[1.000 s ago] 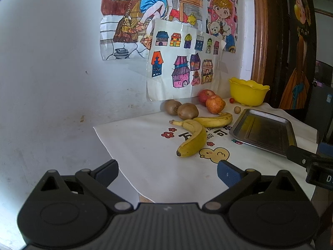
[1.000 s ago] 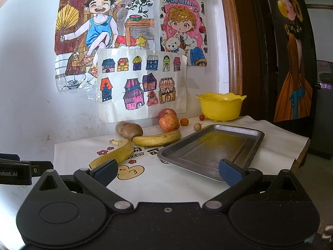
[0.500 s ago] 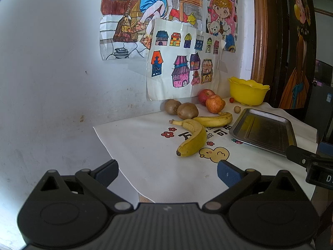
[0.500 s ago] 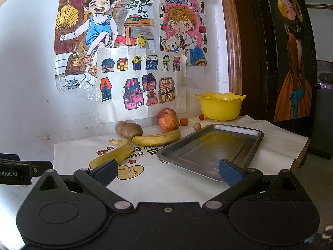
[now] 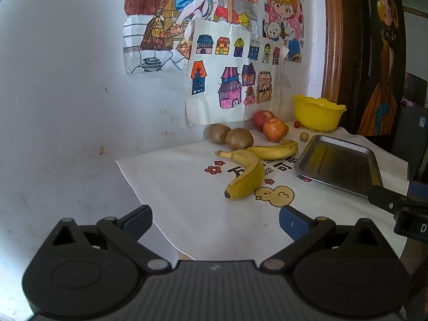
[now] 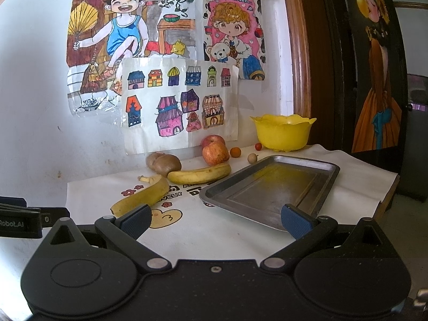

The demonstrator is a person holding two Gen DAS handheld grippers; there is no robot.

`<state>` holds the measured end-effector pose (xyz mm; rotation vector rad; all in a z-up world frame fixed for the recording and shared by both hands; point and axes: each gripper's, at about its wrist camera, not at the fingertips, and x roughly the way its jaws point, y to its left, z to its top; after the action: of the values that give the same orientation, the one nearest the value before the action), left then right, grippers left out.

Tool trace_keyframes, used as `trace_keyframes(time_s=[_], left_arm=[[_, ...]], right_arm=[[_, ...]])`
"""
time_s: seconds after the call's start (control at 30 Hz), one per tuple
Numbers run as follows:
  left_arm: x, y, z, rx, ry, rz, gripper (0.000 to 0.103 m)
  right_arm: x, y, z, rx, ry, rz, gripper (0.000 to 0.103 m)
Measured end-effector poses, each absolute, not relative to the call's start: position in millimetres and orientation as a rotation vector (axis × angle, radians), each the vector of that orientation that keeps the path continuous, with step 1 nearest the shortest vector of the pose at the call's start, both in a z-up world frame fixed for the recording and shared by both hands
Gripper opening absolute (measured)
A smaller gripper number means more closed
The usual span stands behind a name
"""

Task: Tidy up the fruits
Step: 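Move the left tool onto the curved yellow banana while the right tool reaches the other banana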

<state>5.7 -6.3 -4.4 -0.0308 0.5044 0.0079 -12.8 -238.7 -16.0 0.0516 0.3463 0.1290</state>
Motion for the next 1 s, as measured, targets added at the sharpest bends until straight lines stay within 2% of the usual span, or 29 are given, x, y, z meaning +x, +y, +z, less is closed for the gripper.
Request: trace_keyframes(time_s=[0.4,0.8,1.0], left_arm=[[41.6,-9.4,-5.5,0.000,0.550,-0.009,0.103],[102.8,-12.7,32.8,0.060,0.489,-0.032,0.103],[134.1,-12.5,43.4,0.096,0.469,-0.032,0.103]], right_arm=[[15.7,-255.4,-0.8,0.025,0.391,0.194,0.102],[64.6,-264.4,67.1,-0.089,0.288,0.271,0.102],[95.5,-257.2,71.9,-0.130,0.277,0.330,0.102]])
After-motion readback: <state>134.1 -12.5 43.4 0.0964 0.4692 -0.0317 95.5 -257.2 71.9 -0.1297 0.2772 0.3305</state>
